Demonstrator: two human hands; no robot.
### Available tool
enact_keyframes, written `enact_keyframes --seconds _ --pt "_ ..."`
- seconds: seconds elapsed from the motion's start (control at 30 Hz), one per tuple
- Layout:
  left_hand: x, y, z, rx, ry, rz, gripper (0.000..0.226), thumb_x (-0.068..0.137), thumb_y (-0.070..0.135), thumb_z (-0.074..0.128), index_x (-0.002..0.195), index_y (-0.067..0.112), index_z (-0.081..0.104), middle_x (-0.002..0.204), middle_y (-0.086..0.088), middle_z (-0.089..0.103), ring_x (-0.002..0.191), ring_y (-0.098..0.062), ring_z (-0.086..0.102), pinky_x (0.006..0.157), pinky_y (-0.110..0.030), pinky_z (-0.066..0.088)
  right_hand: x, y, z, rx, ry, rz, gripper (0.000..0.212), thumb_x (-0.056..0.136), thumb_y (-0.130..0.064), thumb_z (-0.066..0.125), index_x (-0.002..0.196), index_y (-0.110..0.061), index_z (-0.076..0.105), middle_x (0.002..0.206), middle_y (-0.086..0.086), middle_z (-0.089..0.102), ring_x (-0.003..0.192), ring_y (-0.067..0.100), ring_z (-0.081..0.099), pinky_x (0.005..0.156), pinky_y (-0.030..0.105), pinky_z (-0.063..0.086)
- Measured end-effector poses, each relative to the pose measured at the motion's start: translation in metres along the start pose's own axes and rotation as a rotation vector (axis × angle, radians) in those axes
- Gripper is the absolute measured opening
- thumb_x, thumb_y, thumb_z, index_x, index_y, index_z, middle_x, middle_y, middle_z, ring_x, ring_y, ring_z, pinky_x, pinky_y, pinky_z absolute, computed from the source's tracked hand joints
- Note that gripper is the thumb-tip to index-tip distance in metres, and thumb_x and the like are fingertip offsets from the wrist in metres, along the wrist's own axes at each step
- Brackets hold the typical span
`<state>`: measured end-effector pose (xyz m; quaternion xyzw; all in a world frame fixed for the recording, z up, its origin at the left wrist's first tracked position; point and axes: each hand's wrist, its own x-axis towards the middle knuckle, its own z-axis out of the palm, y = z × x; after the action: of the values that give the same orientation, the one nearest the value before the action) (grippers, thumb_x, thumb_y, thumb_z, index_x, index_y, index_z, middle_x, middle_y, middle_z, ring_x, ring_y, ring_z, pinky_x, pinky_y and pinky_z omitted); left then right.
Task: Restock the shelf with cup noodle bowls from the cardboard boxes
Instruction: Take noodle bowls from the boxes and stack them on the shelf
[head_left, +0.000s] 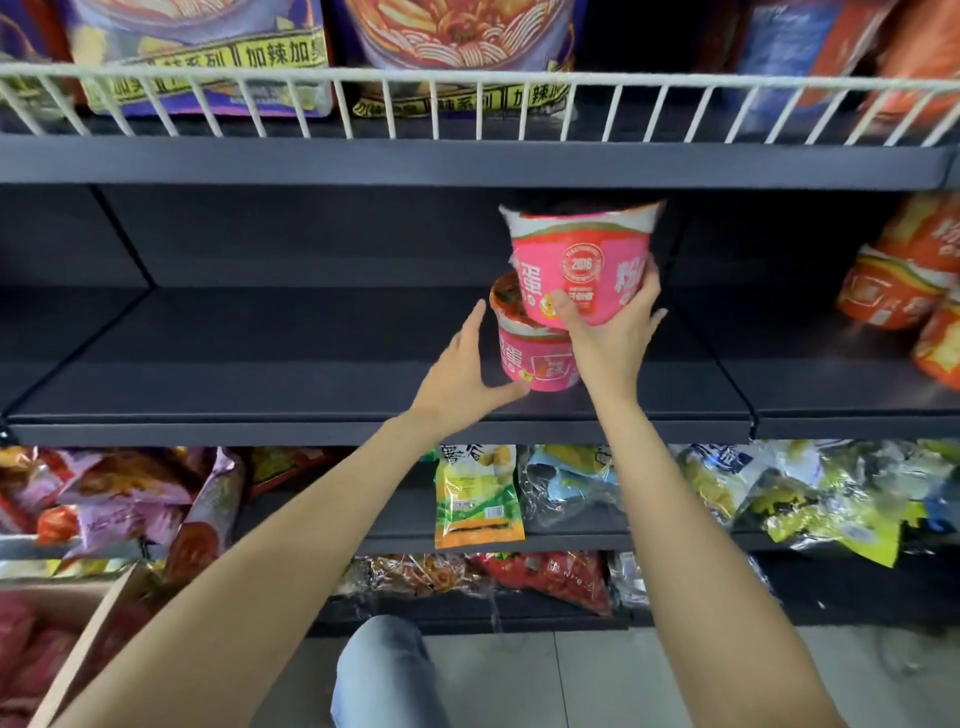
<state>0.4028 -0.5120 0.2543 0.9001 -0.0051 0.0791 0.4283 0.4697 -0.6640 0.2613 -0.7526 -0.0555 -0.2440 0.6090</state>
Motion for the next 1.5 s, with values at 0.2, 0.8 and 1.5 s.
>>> enact_keyframes --seconds 0.2,0.8,1.5 --pt "0.050 0.012 0.027 -0.467 -0.028 -0.199 0.103 0.066 0.013 0.074 0.151 0.024 0.018 0.118 0.015 0.055 0.125 -0.020 0.051 0.106 -0.040 0.042 0.015 0.026 -0.005 -0.101 -0.139 0.068 0.112 0.071 -0.057 0.074 0.152 -0.017 0.007 0.147 0.010 0.029 0.134 0.020 0.034 0.108 0.032 0.029" --pt "0.146 0.061 0.101 -0.763 -0.272 -0.114 0.093 0.069 0.000 0.062 0.149 0.028 0.025 0.134 -0.005 0.054 0.120 -0.018 0.051 0.100 -0.028 0.043 0.118 0.105 -0.028 -0.663 -0.218 -0.011 0.078 0.093 -0.029 0.055 0.153 -0.014 0.008 0.161 0.009 0.003 0.147 0.035 0.005 0.120 0.046 0.007" --pt "-0.312 -0.244 -0.202 0.742 -0.146 -0.653 0.033 0.088 0.035 0.050 0.119 0.034 0.062 0.111 0.009 0.069 0.105 -0.021 0.064 0.079 -0.031 0.052 -0.266 -0.063 0.223 -0.701 -1.558 -0.588 0.036 0.096 -0.039 0.047 0.130 -0.028 0.052 0.114 -0.004 0.067 0.107 0.025 0.060 0.083 0.037 0.047"
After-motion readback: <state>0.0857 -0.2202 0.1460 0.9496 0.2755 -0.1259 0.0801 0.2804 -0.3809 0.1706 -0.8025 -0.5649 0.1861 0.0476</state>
